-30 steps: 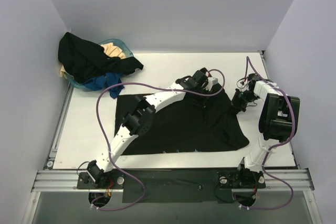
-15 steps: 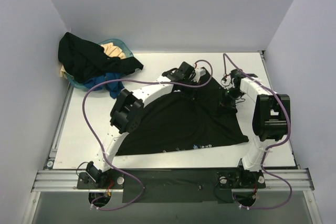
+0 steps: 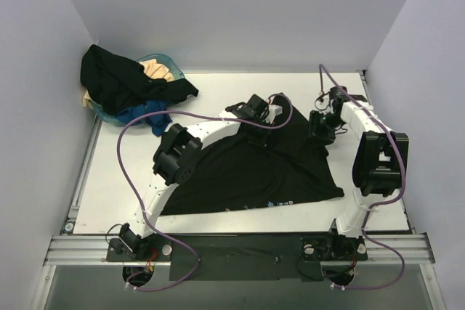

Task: Fold and stack the t-shirts
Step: Fold the flattened tshirt in 1/3 of the way

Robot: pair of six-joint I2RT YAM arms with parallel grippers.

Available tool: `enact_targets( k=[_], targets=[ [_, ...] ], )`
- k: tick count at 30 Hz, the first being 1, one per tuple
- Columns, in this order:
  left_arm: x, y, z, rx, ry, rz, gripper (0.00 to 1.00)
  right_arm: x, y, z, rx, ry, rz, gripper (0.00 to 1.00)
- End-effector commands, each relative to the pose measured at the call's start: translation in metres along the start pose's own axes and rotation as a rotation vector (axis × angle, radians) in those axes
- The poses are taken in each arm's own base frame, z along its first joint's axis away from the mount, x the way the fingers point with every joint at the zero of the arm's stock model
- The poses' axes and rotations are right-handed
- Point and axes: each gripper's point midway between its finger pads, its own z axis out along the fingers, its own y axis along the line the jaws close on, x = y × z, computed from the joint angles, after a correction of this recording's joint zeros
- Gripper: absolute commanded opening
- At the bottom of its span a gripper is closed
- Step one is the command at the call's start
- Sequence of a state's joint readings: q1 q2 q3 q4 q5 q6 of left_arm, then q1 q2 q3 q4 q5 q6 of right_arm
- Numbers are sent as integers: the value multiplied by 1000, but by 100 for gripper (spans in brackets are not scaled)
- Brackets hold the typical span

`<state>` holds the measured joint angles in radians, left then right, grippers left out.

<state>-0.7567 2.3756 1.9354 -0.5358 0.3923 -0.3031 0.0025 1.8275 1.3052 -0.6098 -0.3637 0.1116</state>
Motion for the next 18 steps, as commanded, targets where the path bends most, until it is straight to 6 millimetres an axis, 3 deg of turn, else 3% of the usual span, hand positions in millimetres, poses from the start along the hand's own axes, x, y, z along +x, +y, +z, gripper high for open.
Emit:
enact_targets(
  k=[1,6,11,15,17,18],
  targets=[
    [-10,-10,-3,38,-37,23,0,-23,-6,-14,3,-63,69,38],
    [-11,-10,-5,34,-38,23,0,-31,9,9,-9,-19,7,36],
    [-11,-10,-6,28,-38,34,0,-55,22,17,-30,-49,-2,37],
    [-18,-9,-11,21,-57,44,0,-52,28,34,-48,-6,3,35],
    [-22,-8,-13,17,-65,50,0,-48,29,39,-52,12,8,26],
    [-22,-9,-13,17,-64,59,0,-45,28,41,-47,22,12,11]
  ],
)
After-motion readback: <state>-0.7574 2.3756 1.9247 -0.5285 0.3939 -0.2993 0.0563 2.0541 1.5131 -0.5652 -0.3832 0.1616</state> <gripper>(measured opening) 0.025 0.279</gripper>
